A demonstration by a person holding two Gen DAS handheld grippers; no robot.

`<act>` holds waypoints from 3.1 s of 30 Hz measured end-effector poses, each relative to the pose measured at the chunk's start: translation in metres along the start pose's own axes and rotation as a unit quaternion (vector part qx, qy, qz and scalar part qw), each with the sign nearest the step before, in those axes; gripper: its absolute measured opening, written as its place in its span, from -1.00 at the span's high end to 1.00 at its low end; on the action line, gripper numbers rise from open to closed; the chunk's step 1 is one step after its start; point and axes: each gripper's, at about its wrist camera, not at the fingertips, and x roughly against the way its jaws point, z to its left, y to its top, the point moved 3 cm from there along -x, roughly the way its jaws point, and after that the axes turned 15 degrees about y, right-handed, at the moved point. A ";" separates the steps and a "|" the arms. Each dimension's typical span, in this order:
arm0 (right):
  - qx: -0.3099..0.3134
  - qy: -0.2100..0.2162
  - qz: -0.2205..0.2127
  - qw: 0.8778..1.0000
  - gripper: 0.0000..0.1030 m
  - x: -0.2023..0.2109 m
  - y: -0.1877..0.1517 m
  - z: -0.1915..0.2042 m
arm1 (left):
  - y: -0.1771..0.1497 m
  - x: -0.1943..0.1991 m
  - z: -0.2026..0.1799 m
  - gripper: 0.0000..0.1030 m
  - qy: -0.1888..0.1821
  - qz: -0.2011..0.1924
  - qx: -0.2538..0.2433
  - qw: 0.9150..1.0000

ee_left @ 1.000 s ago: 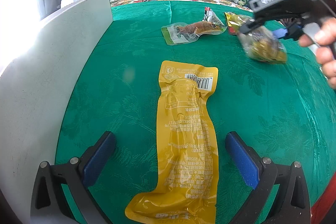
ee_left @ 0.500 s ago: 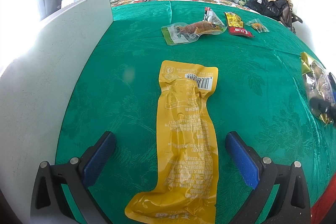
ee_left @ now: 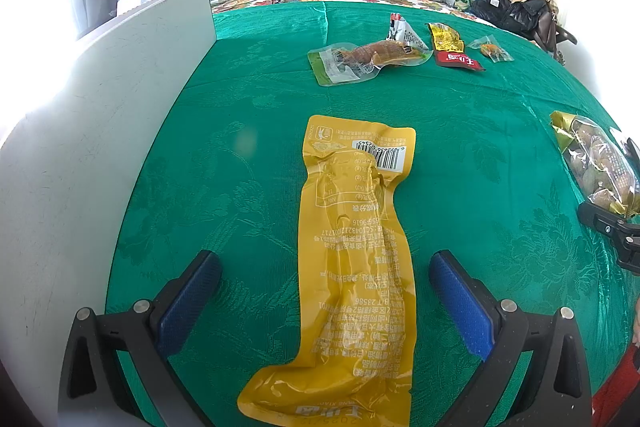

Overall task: Organize snacks
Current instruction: 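Lift the clear snack bag with the right gripper and hold it, then grasp the long yellow sausage pouch with the left gripper while the right gripper carries the snack bag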

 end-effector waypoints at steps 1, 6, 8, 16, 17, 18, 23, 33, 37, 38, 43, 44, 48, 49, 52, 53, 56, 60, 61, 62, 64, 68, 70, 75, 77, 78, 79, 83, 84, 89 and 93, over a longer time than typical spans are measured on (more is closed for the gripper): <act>0.000 0.000 0.000 1.000 -0.80 0.000 0.000 0.000 | 0.000 0.000 0.000 -1.00 0.000 0.000 0.000 1.000; 0.000 -0.001 0.000 1.000 -0.80 0.000 0.000 0.000 | 0.000 0.000 0.000 -1.00 0.000 0.000 0.000 1.000; 0.000 -0.002 0.000 1.000 -0.80 0.000 0.000 0.001 | 0.000 0.000 0.000 -1.00 0.000 0.000 0.000 1.000; 0.000 -0.002 -0.001 1.000 -0.80 0.000 0.000 0.001 | 0.000 0.000 0.000 -1.00 0.000 0.000 0.000 1.000; 0.000 -0.002 -0.001 1.000 -0.80 0.000 0.000 0.001 | 0.000 0.000 0.000 -1.00 0.000 0.000 0.000 1.000; 0.000 -0.002 -0.001 1.000 -0.80 0.000 0.000 0.001 | 0.000 0.000 0.000 -1.00 0.000 0.000 0.000 1.000; 0.000 -0.002 -0.001 1.000 -0.80 0.000 0.000 0.001 | 0.000 0.000 0.000 -1.00 0.000 -0.001 0.000 1.000; 0.000 -0.002 -0.001 1.000 -0.80 0.000 -0.001 0.001 | 0.000 0.000 0.000 -1.00 0.000 -0.001 0.000 1.000; 0.001 -0.002 -0.001 1.000 -0.80 0.000 -0.001 0.002 | 0.000 0.000 0.000 -1.00 0.000 -0.001 0.000 1.000; 0.001 -0.002 -0.001 1.000 -0.80 0.000 -0.001 0.002 | 0.000 0.000 0.000 -1.00 0.000 -0.001 0.000 1.000; 0.001 -0.002 -0.001 1.000 -0.80 0.000 -0.001 0.002 | 0.000 0.000 0.000 -1.00 0.000 -0.001 0.001 1.000; 0.001 -0.002 -0.001 1.000 -0.80 0.000 -0.001 0.002 | 0.000 0.000 0.000 -1.00 0.000 -0.001 0.001 1.000; 0.001 -0.002 -0.001 1.000 -0.80 0.000 -0.001 0.002 | 0.000 0.000 0.000 -1.00 0.000 -0.001 0.001 1.000; 0.001 -0.002 -0.001 1.000 -0.80 0.000 -0.001 0.002 | 0.000 0.000 0.000 -1.00 0.000 -0.001 0.001 1.000; 0.001 -0.003 -0.001 1.000 -0.80 0.000 -0.001 0.002 | 0.000 0.000 0.000 -1.00 0.000 -0.001 0.001 1.000; 0.001 -0.003 -0.001 1.000 -0.80 0.000 -0.001 0.002 | 0.000 0.000 0.000 -1.00 0.000 -0.001 0.001 1.000; 0.001 -0.003 -0.001 1.000 -0.80 0.000 -0.001 0.002 | 0.000 0.000 0.000 -1.00 0.000 -0.001 0.001 1.000; 0.001 -0.003 -0.002 1.000 -0.80 0.000 -0.001 0.002 | 0.000 0.000 0.000 -1.00 0.000 -0.001 0.001 1.000; 0.001 -0.003 -0.002 1.000 -0.80 0.000 -0.001 0.002 | 0.000 0.000 0.000 -1.00 0.000 -0.001 0.001 1.000; 0.001 -0.003 -0.002 1.000 -0.80 0.000 -0.001 0.002 | 0.000 0.000 0.000 -1.00 0.000 -0.001 0.001 1.000; 0.002 -0.003 -0.002 1.000 -0.80 0.000 -0.001 0.002 | 0.000 0.000 0.000 -1.00 0.000 -0.001 0.001 1.000; 0.002 -0.003 -0.002 1.000 -0.80 0.000 -0.001 0.002 | 0.000 0.000 0.000 -1.00 0.000 -0.002 0.001 1.000; 0.002 -0.003 -0.002 1.000 -0.80 0.000 -0.002 0.002 | 0.000 0.000 0.000 -1.00 0.000 -0.002 0.001 1.000; 0.002 -0.003 -0.002 1.000 -0.80 0.001 -0.002 0.003 | -0.001 -0.001 0.000 -1.00 0.000 -0.002 0.001 1.000; 0.002 -0.003 -0.002 1.000 -0.80 0.001 -0.002 0.003 | -0.001 -0.001 0.000 -1.00 0.000 -0.002 0.001 1.000; 0.002 -0.003 -0.002 1.000 -0.80 0.001 -0.002 0.003 | -0.001 -0.001 0.000 -1.00 0.000 -0.002 0.001 1.000; 0.002 -0.003 -0.002 1.000 -0.80 0.000 -0.002 0.003 | -0.001 -0.001 0.000 -1.00 0.000 -0.002 0.001 1.000; 0.002 -0.003 -0.002 1.000 -0.80 0.000 -0.002 0.003 | -0.001 -0.001 0.000 -1.00 0.000 -0.002 0.001 1.000; 0.002 -0.003 -0.002 1.000 -0.80 0.000 -0.002 0.003 | -0.001 -0.001 0.000 -1.00 0.000 -0.002 0.001 1.000; -0.007 0.000 0.020 1.000 -0.80 0.001 0.001 0.001 | 0.006 -0.001 -0.001 -1.00 -0.012 0.041 -0.021 0.999; -0.048 0.034 0.090 0.994 -0.80 0.003 0.025 -0.003 | 0.016 -0.005 -0.002 -0.99 -0.032 0.106 -0.048 0.993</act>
